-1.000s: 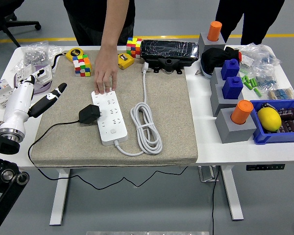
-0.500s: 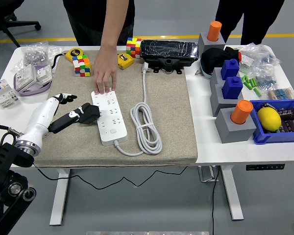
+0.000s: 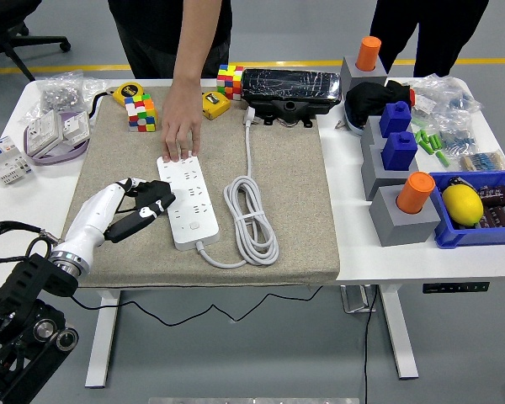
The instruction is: Pick up the plug,place it near the board,insert it into the board,press the button
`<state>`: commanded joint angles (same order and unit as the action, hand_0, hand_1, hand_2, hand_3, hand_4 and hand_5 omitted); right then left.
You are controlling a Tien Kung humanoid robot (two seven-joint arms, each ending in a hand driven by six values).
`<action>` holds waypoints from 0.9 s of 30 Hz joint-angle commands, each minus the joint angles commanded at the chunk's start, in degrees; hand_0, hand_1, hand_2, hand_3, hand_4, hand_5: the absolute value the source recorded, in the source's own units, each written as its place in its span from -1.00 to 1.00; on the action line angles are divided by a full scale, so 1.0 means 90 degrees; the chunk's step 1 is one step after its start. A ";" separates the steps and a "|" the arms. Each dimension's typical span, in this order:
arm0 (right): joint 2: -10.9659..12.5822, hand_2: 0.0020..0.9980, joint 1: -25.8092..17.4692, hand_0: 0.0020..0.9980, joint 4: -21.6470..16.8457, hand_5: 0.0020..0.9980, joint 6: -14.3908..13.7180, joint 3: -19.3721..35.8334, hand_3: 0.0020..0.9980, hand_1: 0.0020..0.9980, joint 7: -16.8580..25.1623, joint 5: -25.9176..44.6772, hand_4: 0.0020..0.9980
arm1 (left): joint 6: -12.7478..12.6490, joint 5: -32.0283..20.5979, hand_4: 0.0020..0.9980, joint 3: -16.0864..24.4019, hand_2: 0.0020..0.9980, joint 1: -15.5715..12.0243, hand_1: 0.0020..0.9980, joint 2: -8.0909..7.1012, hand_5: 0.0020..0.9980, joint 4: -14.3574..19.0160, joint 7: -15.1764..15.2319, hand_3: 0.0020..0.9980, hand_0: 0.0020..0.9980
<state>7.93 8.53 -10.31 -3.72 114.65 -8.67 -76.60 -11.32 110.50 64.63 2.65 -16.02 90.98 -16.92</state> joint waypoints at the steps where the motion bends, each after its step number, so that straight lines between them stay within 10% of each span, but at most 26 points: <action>1: 0.0003 0.52 -0.0001 0.65 0.0000 1.00 -0.0001 0.0006 0.61 0.55 -0.0001 -0.0004 1.00 | 0.0014 0.0004 1.00 0.0007 0.54 0.0008 0.57 0.0000 1.00 -0.0028 0.0007 0.52 0.63; 27: 0.0004 0.52 -0.0042 0.65 0.0000 1.00 -0.0003 0.0109 0.61 0.54 0.0009 -0.0061 1.00 | 0.0012 0.0042 1.00 -0.0128 0.55 0.0158 0.59 -0.0016 1.00 -0.0398 0.0089 0.52 0.66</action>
<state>7.97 8.15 -10.31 -3.74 115.63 -8.59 -77.14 -11.22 110.88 63.48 4.07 -16.16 87.40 -16.11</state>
